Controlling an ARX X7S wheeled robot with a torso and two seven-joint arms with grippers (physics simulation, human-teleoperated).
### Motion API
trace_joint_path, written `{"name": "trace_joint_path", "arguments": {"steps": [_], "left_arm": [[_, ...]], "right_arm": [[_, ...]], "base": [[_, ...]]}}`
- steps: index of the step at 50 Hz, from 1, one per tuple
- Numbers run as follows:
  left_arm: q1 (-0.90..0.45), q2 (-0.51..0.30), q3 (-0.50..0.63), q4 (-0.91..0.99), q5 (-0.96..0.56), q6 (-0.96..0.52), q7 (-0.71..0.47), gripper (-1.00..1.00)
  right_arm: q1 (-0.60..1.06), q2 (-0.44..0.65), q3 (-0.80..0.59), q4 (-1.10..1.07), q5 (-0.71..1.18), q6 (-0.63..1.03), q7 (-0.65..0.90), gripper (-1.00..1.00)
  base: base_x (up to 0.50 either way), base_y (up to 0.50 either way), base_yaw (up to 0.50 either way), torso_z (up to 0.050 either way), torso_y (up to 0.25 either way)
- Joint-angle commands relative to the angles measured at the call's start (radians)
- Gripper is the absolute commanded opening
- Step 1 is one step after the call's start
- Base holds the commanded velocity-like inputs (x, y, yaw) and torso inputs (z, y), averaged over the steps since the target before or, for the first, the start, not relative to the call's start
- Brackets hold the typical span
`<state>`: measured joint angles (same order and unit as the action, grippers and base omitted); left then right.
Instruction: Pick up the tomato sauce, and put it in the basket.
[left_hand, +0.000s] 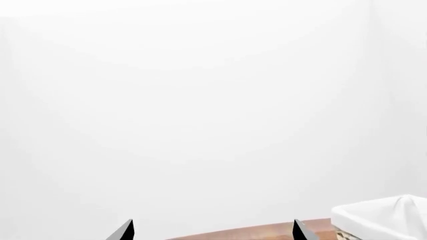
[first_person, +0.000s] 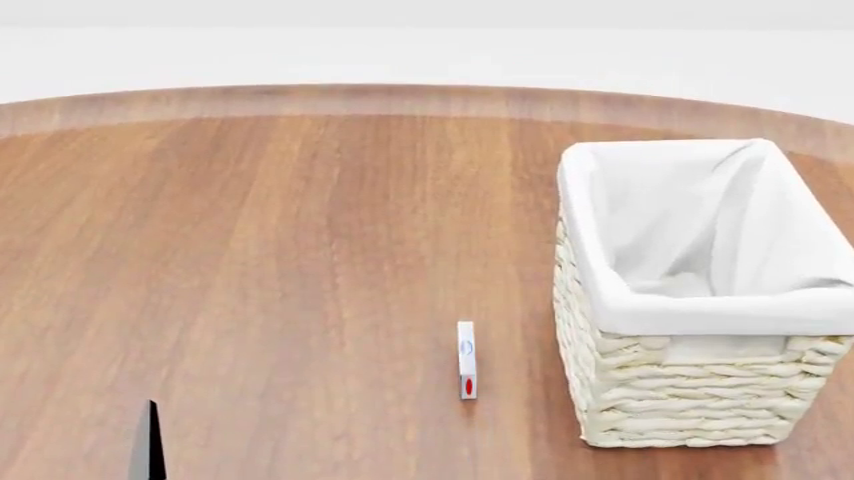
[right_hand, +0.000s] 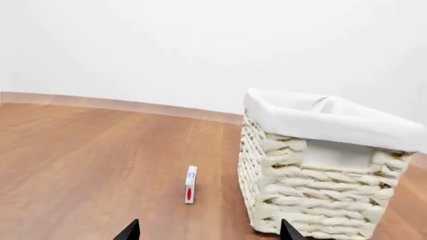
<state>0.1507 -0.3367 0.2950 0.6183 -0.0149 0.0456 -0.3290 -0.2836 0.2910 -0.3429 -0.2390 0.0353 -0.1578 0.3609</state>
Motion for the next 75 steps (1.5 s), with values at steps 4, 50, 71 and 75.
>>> {"name": "trace_joint_path", "arguments": {"steps": [4,50,71,75], "left_arm": [[-0.004,-0.004,0.010,-0.008,-0.002,0.006,-0.003,1.00],[-0.010,-0.015,0.029,-0.015,-0.001,0.004,-0.018,1.00],[-0.013,-0.019,0.040,-0.021,0.002,0.002,-0.026,1.00],[-0.016,-0.020,0.041,-0.017,0.000,-0.001,-0.025,1.00]], "right_arm": [[-0.039,-0.001,0.021,0.057,0.026,-0.014,0.032,1.00],[-0.037,-0.022,0.009,0.245,0.124,-0.045,0.014,1.00],[-0.028,-0.027,0.004,0.303,0.140,-0.059,0.013,1.00],[-0.018,-0.035,0.005,0.352,0.147,-0.074,0.009,1.00]], "base": [[0.00,0.00,0.00,0.000,0.000],[0.00,0.00,0.00,0.000,0.000],[0.00,0.00,0.00,0.000,0.000],[0.00,0.00,0.00,0.000,0.000]]}}
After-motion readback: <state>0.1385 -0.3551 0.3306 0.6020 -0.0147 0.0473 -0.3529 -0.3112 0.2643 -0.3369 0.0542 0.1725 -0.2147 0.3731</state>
